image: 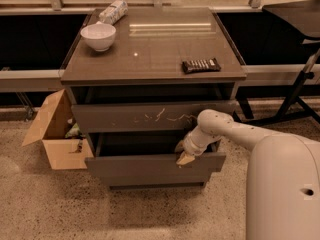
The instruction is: Open middle drawer
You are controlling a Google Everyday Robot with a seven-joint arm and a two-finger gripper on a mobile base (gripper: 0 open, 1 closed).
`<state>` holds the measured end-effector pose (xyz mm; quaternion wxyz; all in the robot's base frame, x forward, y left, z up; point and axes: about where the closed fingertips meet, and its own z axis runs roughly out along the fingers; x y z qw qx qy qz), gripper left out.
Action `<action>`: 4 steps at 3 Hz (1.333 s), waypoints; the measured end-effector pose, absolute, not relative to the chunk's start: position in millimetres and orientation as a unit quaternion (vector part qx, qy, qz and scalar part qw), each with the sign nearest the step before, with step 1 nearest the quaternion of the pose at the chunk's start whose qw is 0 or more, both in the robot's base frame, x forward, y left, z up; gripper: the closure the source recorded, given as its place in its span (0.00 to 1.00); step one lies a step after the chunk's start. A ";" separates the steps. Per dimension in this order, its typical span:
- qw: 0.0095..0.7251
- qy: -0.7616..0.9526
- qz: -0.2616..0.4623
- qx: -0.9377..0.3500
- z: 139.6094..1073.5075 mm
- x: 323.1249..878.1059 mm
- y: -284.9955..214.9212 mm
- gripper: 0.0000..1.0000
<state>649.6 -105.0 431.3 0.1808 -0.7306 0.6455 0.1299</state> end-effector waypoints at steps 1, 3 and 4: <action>0.181 0.646 0.130 -0.731 431.3 649.5 -105.0 0.03; 0.177 0.637 0.144 -0.737 424.7 646.7 -100.9 0.00; 0.164 0.626 0.161 -0.746 414.3 638.9 -92.7 0.00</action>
Offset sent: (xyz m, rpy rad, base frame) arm 0.0000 0.0000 0.0000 0.0000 0.0000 0.0000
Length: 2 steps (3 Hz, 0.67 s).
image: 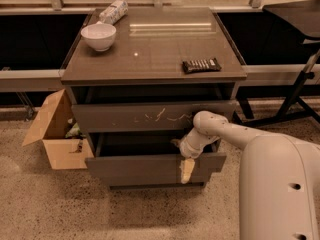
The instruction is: Open middle drawer
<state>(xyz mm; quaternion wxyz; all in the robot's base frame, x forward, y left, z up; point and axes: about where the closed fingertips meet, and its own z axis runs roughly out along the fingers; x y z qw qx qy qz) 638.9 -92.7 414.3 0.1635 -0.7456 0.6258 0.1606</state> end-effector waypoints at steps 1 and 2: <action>0.155 0.617 0.168 -0.753 411.3 625.7 -85.0 0.18; 0.139 0.606 0.186 -0.760 406.8 605.1 -75.1 0.42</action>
Offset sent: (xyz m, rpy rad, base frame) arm -0.0569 0.0260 -0.0087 -0.0072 0.1019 0.1036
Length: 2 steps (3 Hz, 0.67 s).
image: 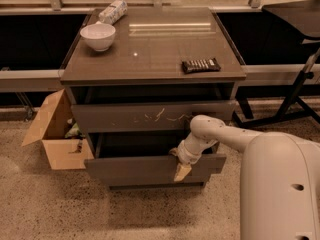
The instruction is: Open middle drawer
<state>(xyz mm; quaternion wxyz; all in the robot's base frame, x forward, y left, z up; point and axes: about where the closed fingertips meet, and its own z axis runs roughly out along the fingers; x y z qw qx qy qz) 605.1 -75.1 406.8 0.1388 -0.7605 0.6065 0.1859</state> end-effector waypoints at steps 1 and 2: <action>0.139 0.606 0.186 -0.760 408.8 605.2 -76.2 0.64; 0.128 0.588 0.200 -0.773 420.2 580.2 -64.1 0.87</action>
Offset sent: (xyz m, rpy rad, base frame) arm -0.0773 0.0344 0.0446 0.0112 0.0737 0.1600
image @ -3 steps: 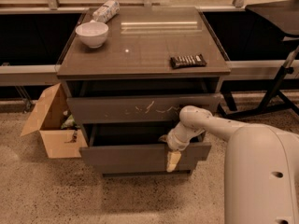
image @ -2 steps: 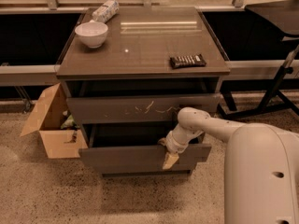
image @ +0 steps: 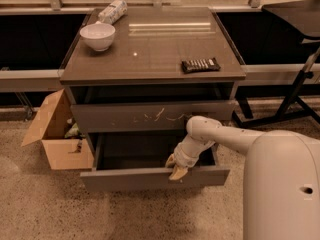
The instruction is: Open middle drawer
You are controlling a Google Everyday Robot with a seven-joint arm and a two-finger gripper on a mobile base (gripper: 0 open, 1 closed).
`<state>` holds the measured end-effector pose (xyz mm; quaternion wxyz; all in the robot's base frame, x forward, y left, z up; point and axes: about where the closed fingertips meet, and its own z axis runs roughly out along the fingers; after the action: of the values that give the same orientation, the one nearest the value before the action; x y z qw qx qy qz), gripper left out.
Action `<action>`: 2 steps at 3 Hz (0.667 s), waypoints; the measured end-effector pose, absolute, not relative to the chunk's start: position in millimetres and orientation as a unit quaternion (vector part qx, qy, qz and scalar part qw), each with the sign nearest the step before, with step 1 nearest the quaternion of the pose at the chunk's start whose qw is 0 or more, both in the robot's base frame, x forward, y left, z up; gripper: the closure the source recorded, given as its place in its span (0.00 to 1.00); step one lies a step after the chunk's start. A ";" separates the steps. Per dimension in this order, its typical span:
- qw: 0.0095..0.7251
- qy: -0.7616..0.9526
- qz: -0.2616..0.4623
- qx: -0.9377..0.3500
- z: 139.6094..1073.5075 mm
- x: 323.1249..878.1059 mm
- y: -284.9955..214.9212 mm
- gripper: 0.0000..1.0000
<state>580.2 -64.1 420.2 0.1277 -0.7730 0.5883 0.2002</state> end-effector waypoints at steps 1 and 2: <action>0.131 0.583 0.210 -0.774 427.7 569.8 -59.7 1.00; 0.133 0.579 0.224 -0.773 429.6 554.3 -55.7 1.00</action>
Offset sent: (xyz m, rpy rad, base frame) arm -0.1214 0.0371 0.0275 0.1786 0.1408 0.0678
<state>554.3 -55.7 429.6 0.1333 -0.7727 0.5786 0.2243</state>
